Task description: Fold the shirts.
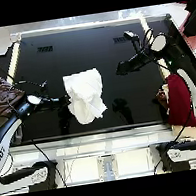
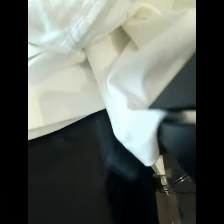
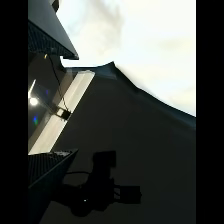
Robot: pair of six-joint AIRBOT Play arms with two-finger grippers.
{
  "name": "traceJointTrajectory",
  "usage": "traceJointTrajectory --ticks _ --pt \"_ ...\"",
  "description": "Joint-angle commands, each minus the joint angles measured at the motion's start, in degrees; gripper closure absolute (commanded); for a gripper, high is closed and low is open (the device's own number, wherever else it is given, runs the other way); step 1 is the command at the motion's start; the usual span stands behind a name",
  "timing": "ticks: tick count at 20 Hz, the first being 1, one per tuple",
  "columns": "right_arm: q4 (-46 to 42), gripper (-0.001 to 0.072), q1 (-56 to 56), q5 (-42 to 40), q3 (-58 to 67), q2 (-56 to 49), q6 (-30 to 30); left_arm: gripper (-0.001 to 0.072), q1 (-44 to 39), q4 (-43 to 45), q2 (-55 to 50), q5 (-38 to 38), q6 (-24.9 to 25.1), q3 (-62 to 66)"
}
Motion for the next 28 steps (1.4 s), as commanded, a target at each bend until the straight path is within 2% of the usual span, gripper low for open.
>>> traceJointTrajectory --ticks 1,5,8,11,16,22,26,27,28 --pt "3.7 0.0084 0.5 -2.7 0.0 -0.5 0.6 0.0697 0.1 -2.1 -0.3 0.4 1.4 0.2" --pt "3.9 0.0084 8.0 -8.4 0.0 -6.3 -1.4 0.0697 0.2 -2.1 0.1 0.5 1.3 0.2" --pt "3.5 0.0083 16.5 -11.6 0.0 -12.5 -5.1 0.0697 1.2 -2.1 1.8 0.5 1.3 0.2" --pt "3.2 0.0083 23.1 -17.3 0.6 -13.5 -9.3 0.0697 3.0 -2.1 3.7 0.5 1.3 0.2" --pt "0.4 0.0083 27.8 -17.6 7.1 -13.5 -10.4 0.0697 5.1 -2.1 4.3 0.1 1.3 0.2" --pt "0.7 0.0083 30.3 -17.7 7.3 -16.1 -10.3 0.0697 5.1 -2.1 4.3 0.1 1.3 0.2" --pt "-0.9 0.0092 33.0 -21.2 7.3 -18.5 -10.3 0.0697 5.1 -2.1 4.3 0.1 1.3 0.2" --pt "-1.9 0.0241 33.3 -22.0 7.3 -19.2 -10.3 0.0697 5.1 -2.1 4.3 0.0 1.3 0.2" --pt "-4.3 0.0602 33.2 -22.7 7.3 -19.6 -10.3 0.0697 5.1 -2.1 4.3 0.0 1.3 0.2"
